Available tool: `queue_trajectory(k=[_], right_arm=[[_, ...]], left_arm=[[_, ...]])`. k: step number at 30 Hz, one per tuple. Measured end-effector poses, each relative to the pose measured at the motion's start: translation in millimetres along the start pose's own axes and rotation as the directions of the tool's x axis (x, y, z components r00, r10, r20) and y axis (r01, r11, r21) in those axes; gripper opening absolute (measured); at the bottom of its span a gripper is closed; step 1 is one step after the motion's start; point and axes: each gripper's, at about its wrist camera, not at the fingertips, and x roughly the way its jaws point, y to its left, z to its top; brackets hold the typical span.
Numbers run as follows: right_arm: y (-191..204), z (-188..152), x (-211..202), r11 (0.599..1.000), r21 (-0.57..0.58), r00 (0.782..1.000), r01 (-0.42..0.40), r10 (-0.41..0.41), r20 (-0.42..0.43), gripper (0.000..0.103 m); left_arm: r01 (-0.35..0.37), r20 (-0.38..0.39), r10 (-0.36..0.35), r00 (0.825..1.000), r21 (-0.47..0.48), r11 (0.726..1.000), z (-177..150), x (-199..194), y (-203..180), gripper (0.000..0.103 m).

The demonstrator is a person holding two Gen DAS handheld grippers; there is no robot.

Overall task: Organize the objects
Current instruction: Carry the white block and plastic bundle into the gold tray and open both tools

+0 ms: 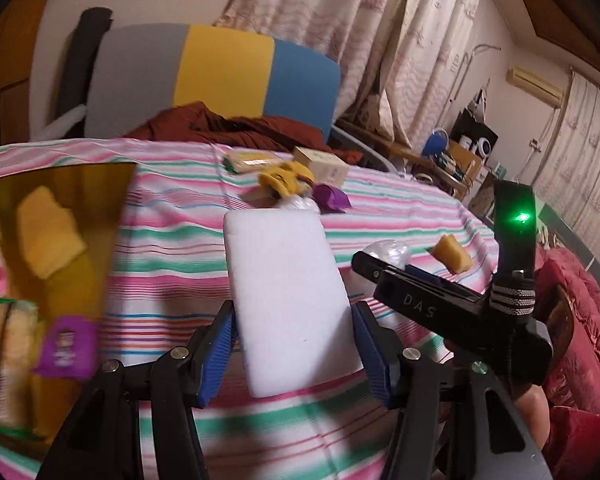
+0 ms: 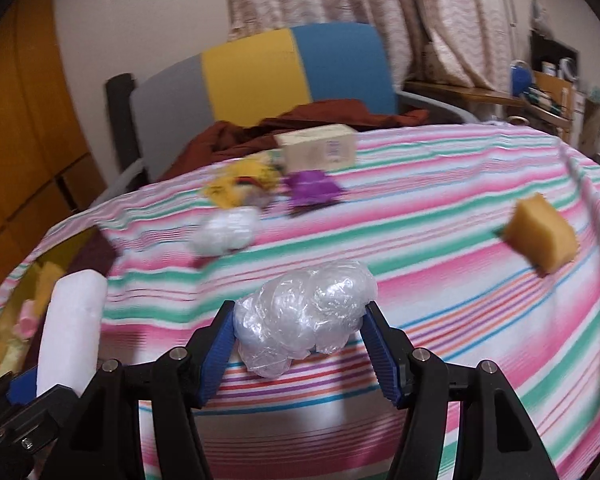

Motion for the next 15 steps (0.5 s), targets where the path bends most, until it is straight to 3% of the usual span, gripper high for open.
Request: queue_trajectory(k=[8,15], right_arm=[[77,1,-12,0.981,-0.101,0.986,-0.168,0.167,-0.019,0.063],[151,5,-18,0.932,-0.212,0.956,-0.293,0.291,-0.041,0.063]], left_arm=[[-0.087,0.066,0.095,0.993,-0.112,0.990,4,-47,59,0.058],[-0.193,0.039,0.208,0.977,-0.240,0.951,11,-60,131,0.059]])
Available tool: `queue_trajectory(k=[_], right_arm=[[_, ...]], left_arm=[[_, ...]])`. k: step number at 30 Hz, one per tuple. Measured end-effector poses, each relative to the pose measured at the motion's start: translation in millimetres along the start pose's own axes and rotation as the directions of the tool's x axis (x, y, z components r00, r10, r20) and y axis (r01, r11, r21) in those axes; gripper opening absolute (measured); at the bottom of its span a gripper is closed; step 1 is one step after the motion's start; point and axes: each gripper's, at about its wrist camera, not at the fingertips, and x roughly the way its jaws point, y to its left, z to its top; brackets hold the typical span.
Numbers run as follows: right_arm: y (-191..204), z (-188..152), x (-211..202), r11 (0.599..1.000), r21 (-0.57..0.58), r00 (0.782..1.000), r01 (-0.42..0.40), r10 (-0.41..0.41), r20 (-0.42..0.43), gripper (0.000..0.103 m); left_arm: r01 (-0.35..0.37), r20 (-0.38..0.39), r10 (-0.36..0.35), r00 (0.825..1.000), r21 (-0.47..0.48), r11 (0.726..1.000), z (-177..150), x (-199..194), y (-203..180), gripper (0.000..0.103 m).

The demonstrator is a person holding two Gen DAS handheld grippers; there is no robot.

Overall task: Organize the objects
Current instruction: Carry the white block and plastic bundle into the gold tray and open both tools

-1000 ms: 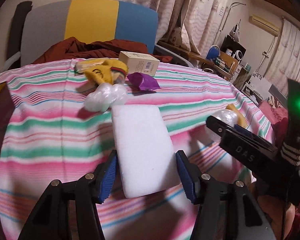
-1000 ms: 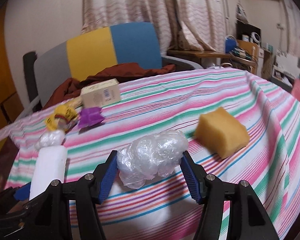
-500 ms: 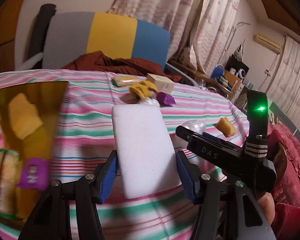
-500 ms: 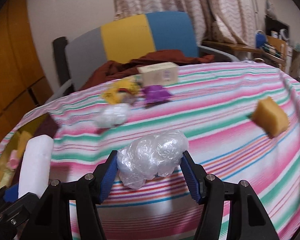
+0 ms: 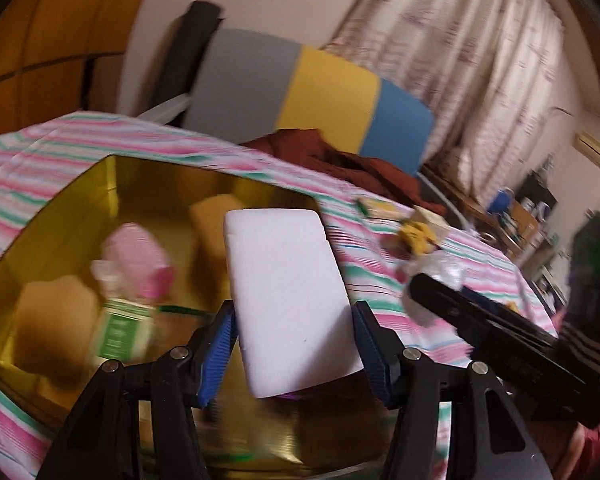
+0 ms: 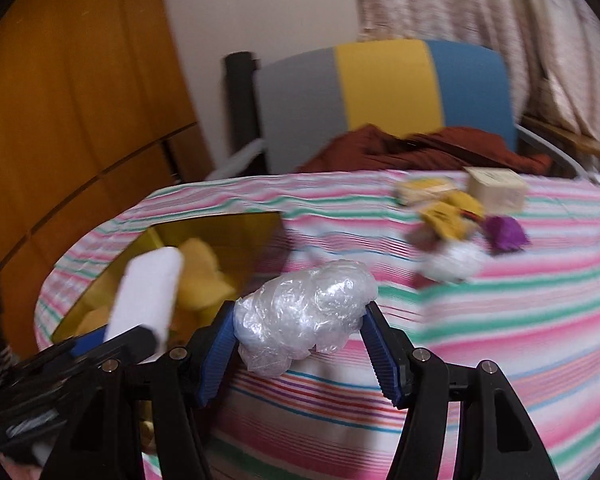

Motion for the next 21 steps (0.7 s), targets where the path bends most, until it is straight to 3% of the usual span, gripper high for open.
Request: queue_trajectory(k=[5,7,9,18,21], right_arm=[[44,10,25,0.994,-0.098,0.998,-0.048,0.045,-0.033,0.065],[56,11,36,0.991,-0.118,0.997,-0.061,0.054,-0.060,0.070],[61,11,46,0.990,-0.126,0.995,-0.060,0.050,-0.082,0.081],[54,-1,27,0.997,-0.059,0.997,-0.056,0.053,-0.055,0.090],[48,-7,18,0.998,-0.010,0.997,-0.065,0.065,-0.049,0.091]], left_arm=[[-0.048,-0.012,0.047,0.999,-0.079,0.996,10,4,37,0.059],[-0.063,-0.009,0.062,0.998,-0.100,0.993,13,2,47,0.059],[-0.072,-0.002,0.072,0.997,-0.118,0.990,16,0,56,0.059],[-0.141,-0.002,0.143,0.990,-0.167,0.976,30,-8,95,0.059],[-0.182,0.002,0.185,0.983,-0.174,0.968,32,-10,106,0.064]])
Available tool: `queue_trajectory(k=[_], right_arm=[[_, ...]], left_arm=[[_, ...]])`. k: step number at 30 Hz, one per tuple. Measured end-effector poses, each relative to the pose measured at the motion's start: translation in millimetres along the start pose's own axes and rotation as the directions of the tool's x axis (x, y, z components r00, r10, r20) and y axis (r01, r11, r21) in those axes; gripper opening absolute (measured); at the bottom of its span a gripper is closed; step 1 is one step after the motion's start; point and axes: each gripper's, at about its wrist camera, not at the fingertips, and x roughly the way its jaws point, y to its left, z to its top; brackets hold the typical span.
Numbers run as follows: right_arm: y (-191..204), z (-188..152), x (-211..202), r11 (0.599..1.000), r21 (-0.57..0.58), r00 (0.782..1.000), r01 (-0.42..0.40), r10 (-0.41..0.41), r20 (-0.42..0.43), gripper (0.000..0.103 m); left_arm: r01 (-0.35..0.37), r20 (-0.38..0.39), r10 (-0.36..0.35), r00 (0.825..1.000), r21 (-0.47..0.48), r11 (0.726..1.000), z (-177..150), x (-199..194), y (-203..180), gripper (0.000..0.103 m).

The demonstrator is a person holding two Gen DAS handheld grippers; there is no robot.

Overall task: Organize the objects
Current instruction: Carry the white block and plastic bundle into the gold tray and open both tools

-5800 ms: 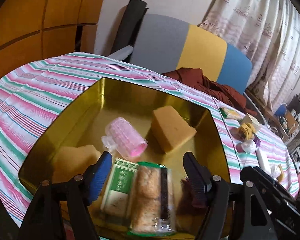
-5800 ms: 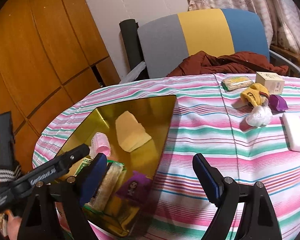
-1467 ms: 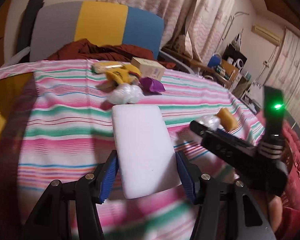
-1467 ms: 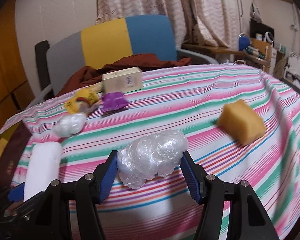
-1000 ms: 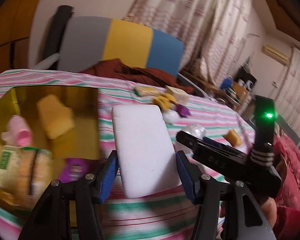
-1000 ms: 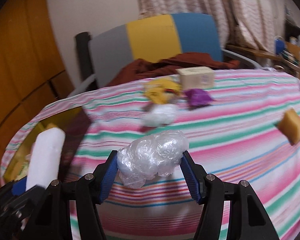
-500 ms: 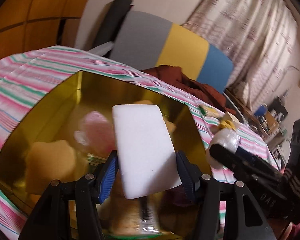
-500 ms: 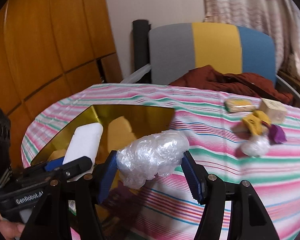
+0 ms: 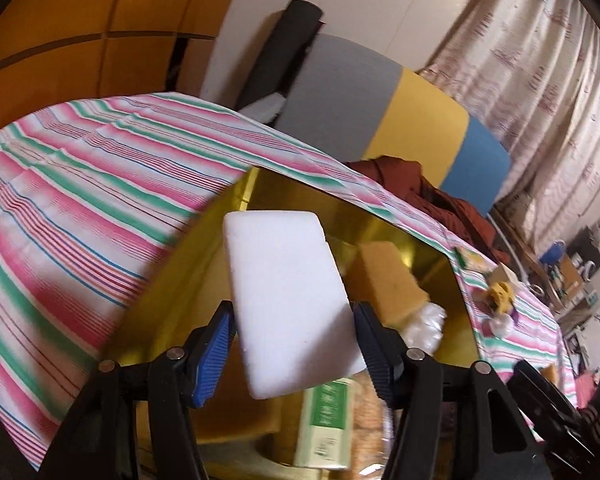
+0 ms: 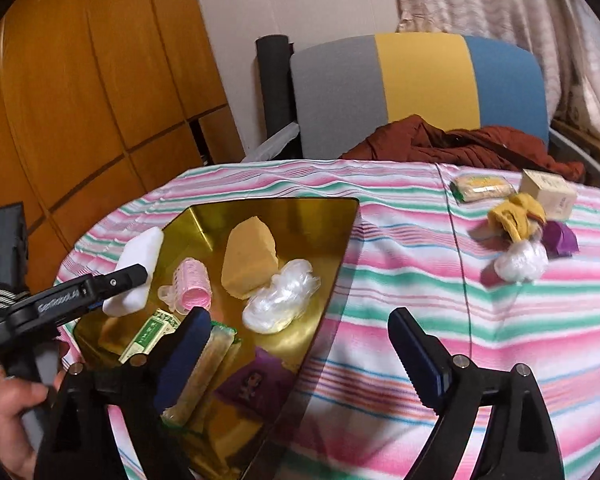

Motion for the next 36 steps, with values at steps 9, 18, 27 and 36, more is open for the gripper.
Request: queue_trajectory(k=[9,18,27,36], right_arm=[[-6,-10,-7,1.000,0.030,1.000,-0.005,0.005,-0.010,0.091],[-20,-13,-19,0.997,0.070,1.000,0.016,-0.016,0.004,0.091],[-39,-17,-31,0.992,0.116,0.999,0.046,-0.047,0.006,0.093],[-45,-22,-26,0.988,0.149,0.999,0.035,-0.034,-0.008,0.093]], left_arm=[[-0.096,-0.008,0.095,0.995,-0.060,0.994,1,-1,17,0.074],[-0.133,0.117,0.150,0.982,-0.138,0.981,9,-34,24,0.074],[-0.192,0.029,0.192,0.981,-0.023,0.981,20,-47,7,0.073],[-0.297,-0.132,0.318,0.939,0.152,0.943,4,-29,7,0.073]])
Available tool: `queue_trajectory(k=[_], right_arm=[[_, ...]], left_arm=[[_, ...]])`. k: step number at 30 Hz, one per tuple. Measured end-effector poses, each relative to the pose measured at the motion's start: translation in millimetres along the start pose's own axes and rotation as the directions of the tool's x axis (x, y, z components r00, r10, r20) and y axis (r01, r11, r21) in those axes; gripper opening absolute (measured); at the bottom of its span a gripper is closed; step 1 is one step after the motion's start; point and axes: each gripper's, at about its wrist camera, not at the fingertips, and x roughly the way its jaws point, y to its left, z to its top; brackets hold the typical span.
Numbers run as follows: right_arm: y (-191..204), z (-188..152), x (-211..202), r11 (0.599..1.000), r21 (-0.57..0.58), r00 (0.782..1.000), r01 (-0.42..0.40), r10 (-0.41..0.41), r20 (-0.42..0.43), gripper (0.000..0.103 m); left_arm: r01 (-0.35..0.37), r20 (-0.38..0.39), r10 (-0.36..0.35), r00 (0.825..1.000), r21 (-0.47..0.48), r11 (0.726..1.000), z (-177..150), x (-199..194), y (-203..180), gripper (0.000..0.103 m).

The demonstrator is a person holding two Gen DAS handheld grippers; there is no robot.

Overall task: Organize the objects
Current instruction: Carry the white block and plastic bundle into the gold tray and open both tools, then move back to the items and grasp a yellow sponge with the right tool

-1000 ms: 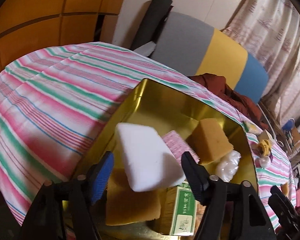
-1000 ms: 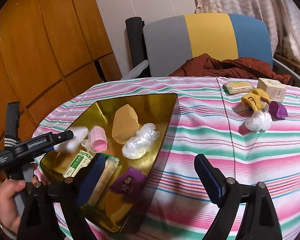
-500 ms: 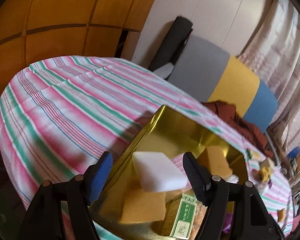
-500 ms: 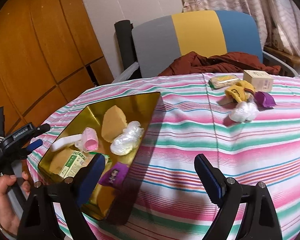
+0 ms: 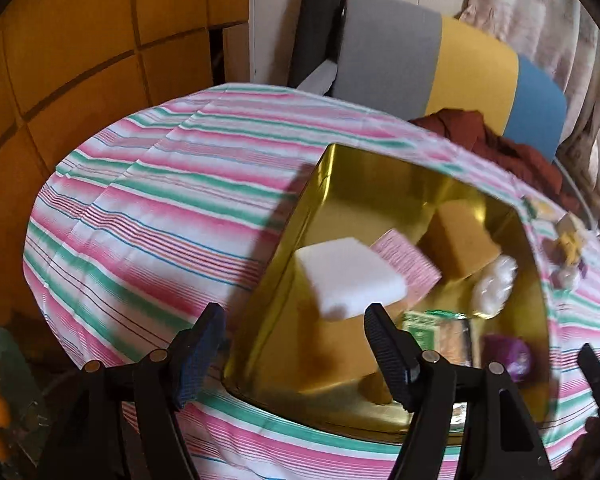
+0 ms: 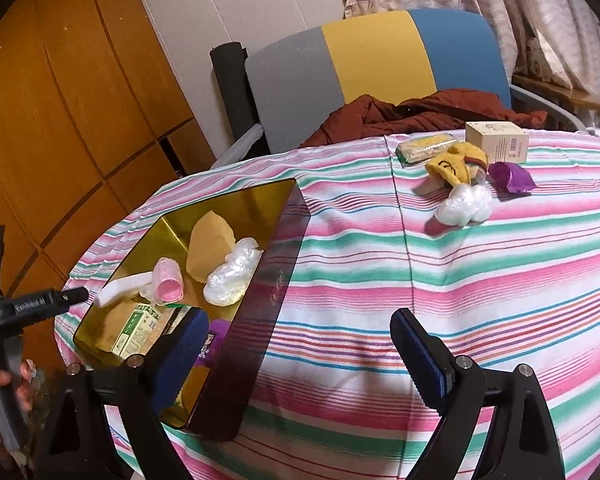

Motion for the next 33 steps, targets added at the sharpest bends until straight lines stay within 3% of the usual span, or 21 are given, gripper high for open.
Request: queue_trajectory(k=[4,7,17,22,25,29,33], right_arm=[[1,-2,2,1.000,-0.008,1.000,0.001,-0.001,-0.006,0.093],[1,-1,-2,1.000,-0.005,1.000,0.001,-0.001,0.005,0.093],[-14,2,-12,0.999,0.018,0.999,0.032,-0.032,0.034,0.095],[-23,1,-12,0.999,0.024,0.998,0.048,-0.049,0.029,0.095],[-30,1,-14,0.998,0.028,0.998,0.062,-0.063,0.031,0.095],[-46,1,-15,0.995,0.028,0.995,0.098,-0.099,0.026,0.096],[-66,3,-18,0.990,0.039,0.990,0.136,-0.138,0.026,0.096]], left_arm=[[0.003,-0.061,-0.003,0.998,0.012,1.000,8,34,-2,0.074],[-0.033,-0.073,0.036,0.997,0.046,0.998,14,52,-8,0.075],[-0.054,-0.031,0.054,0.998,0.001,0.999,-3,22,-11,0.075],[0.011,0.002,-0.011,1.000,-0.006,1.000,-7,2,-22,0.075],[0.046,0.060,-0.047,0.997,0.026,0.999,-8,-15,-41,0.075],[0.184,0.103,-0.192,0.976,0.082,0.979,-15,-31,-74,0.075],[0.304,0.067,-0.316,0.947,0.141,0.942,-25,-32,-111,0.075]])
